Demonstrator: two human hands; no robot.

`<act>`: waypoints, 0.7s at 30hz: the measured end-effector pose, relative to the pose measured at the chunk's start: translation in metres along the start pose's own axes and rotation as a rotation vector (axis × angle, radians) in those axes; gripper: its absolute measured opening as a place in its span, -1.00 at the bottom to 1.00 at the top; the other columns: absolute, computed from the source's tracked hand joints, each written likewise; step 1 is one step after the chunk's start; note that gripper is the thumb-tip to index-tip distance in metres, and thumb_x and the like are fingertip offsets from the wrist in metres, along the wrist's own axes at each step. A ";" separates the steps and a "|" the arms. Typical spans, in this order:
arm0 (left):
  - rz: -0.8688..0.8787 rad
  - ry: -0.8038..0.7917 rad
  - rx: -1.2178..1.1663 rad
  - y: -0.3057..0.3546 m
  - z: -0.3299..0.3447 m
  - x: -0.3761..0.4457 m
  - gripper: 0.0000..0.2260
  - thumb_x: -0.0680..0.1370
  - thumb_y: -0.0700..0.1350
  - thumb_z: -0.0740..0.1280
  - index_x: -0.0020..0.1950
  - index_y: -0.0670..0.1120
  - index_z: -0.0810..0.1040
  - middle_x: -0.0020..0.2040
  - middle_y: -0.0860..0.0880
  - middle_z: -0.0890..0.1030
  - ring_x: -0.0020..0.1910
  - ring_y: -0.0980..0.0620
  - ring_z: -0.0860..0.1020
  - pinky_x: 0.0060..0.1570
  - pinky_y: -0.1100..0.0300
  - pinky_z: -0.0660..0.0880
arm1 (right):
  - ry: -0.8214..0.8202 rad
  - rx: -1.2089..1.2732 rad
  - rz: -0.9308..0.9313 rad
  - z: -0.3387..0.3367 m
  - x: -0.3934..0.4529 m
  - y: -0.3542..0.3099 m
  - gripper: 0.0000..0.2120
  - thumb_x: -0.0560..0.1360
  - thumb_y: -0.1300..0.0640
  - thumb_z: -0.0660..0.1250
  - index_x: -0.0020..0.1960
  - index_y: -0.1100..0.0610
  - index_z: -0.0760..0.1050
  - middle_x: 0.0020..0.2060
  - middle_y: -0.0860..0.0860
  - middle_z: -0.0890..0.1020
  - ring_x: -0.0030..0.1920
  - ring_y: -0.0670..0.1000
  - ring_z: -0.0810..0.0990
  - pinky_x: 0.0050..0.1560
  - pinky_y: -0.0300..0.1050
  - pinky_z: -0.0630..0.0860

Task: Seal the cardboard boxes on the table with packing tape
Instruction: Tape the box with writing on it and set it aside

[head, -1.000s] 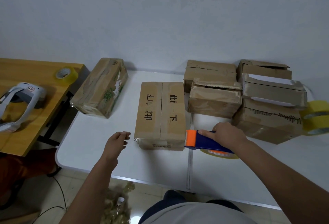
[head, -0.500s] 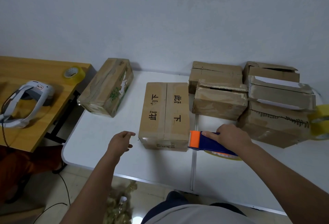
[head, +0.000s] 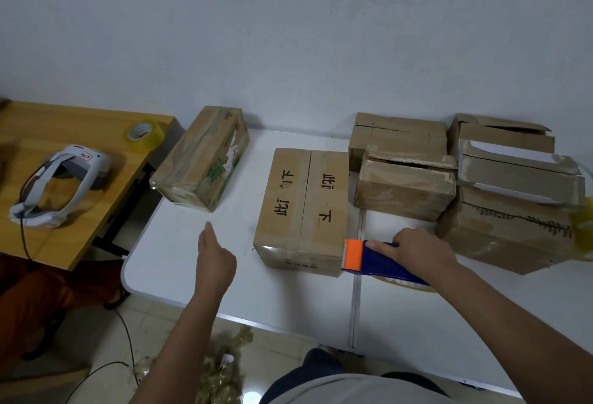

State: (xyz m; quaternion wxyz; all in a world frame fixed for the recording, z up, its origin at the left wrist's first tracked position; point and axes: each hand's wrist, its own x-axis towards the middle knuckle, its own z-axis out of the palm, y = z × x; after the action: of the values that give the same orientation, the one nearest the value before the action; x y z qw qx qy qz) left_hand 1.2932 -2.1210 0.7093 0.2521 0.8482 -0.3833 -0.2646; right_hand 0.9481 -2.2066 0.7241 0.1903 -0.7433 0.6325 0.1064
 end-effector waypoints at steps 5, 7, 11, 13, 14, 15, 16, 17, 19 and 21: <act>0.773 0.033 0.237 -0.005 0.010 -0.012 -0.34 0.40 -0.57 0.23 0.43 -0.10 0.50 0.37 0.00 0.52 0.37 0.00 0.45 0.40 0.15 0.34 | -0.007 0.007 0.003 0.000 0.000 -0.001 -0.31 0.41 -0.51 -0.01 -0.15 0.09 0.52 -0.33 -0.03 0.55 -0.30 -0.07 0.56 -0.23 -0.21 0.48; 0.874 -0.027 0.337 -0.014 0.022 -0.012 -0.30 0.33 -0.57 0.29 0.41 -0.11 0.52 0.38 -0.02 0.52 0.38 0.00 0.47 0.42 0.10 0.36 | -0.011 0.019 0.009 0.000 0.000 0.000 -0.27 0.38 -0.53 -0.04 -0.16 0.09 0.54 -0.32 -0.02 0.56 -0.30 -0.06 0.57 -0.19 -0.19 0.51; 0.881 -0.010 0.379 -0.028 0.031 -0.013 -0.29 0.26 -0.58 0.35 0.37 -0.16 0.55 0.37 -0.06 0.55 0.38 -0.04 0.48 0.41 0.09 0.36 | -0.012 0.044 0.010 0.002 -0.002 -0.002 -0.20 0.26 -0.55 -0.13 -0.20 0.10 0.53 -0.34 0.01 0.57 -0.31 -0.04 0.58 -0.17 -0.15 0.54; 0.919 0.015 0.423 -0.018 0.026 -0.009 -0.35 0.21 -0.56 0.42 0.26 -0.16 0.62 0.26 -0.06 0.63 0.26 -0.06 0.58 0.30 -0.04 0.49 | -0.014 0.051 0.009 0.002 -0.003 -0.003 -0.22 0.28 -0.55 -0.12 -0.21 0.09 0.53 -0.35 0.00 0.57 -0.32 -0.04 0.58 -0.19 -0.17 0.52; 0.941 0.020 0.442 -0.008 0.022 -0.006 -0.39 0.19 -0.54 0.45 0.19 -0.15 0.66 0.20 -0.06 0.66 0.20 -0.07 0.62 0.27 -0.07 0.47 | -0.014 0.052 0.011 0.002 -0.003 -0.003 -0.24 0.31 -0.54 -0.09 -0.21 0.09 0.52 -0.35 0.00 0.56 -0.32 -0.04 0.57 -0.21 -0.18 0.50; 0.963 0.013 0.450 0.002 0.020 -0.004 -0.43 0.20 -0.52 0.47 0.15 -0.14 0.68 0.17 -0.05 0.67 0.17 -0.07 0.64 0.27 -0.05 0.43 | -0.014 0.053 0.013 0.002 -0.004 -0.003 -0.27 0.35 -0.53 -0.06 -0.23 0.09 0.51 -0.35 0.00 0.56 -0.32 -0.04 0.57 -0.23 -0.19 0.48; 0.988 -0.022 0.442 0.013 0.021 -0.003 -0.46 0.24 -0.50 0.45 0.15 -0.12 0.68 0.20 -0.04 0.66 0.19 -0.07 0.63 0.28 0.00 0.39 | -0.010 0.055 0.016 0.001 -0.005 -0.003 -0.30 0.39 -0.52 -0.02 -0.24 0.09 0.51 -0.36 0.00 0.55 -0.32 -0.04 0.56 -0.25 -0.19 0.46; 0.996 -0.078 0.423 0.021 0.025 -0.004 -0.46 0.30 -0.47 0.43 0.23 -0.09 0.65 0.27 -0.02 0.63 0.26 -0.05 0.58 0.30 0.05 0.38 | -0.005 0.055 0.019 0.001 -0.006 -0.003 -0.31 0.41 -0.51 0.00 -0.25 0.09 0.50 -0.36 0.00 0.55 -0.33 -0.04 0.56 -0.27 -0.20 0.44; 0.966 -0.187 0.372 0.029 0.037 -0.007 -0.46 0.50 -0.36 0.33 0.42 0.03 0.50 0.41 0.04 0.51 0.37 0.01 0.47 0.34 0.07 0.40 | -0.002 0.050 0.025 0.000 -0.008 -0.003 -0.32 0.43 -0.50 0.01 -0.25 0.09 0.51 -0.36 0.00 0.55 -0.33 -0.05 0.55 -0.31 -0.21 0.41; 0.928 -0.245 0.303 0.028 0.049 -0.006 -0.59 0.60 -0.23 0.26 0.43 0.03 0.50 0.41 0.05 0.50 0.37 -0.02 0.47 0.32 -0.01 0.49 | -0.007 0.058 0.031 0.002 -0.008 -0.002 -0.32 0.43 -0.50 0.02 -0.25 0.09 0.51 -0.37 0.00 0.54 -0.33 -0.05 0.55 -0.32 -0.22 0.40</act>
State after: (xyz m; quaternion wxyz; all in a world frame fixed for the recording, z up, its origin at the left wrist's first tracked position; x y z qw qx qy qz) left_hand 1.2442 -2.1433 0.6925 0.1702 0.5781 -0.7810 -0.1637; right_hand 0.9485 -2.1983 0.7261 0.2123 -0.7273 0.6459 0.0937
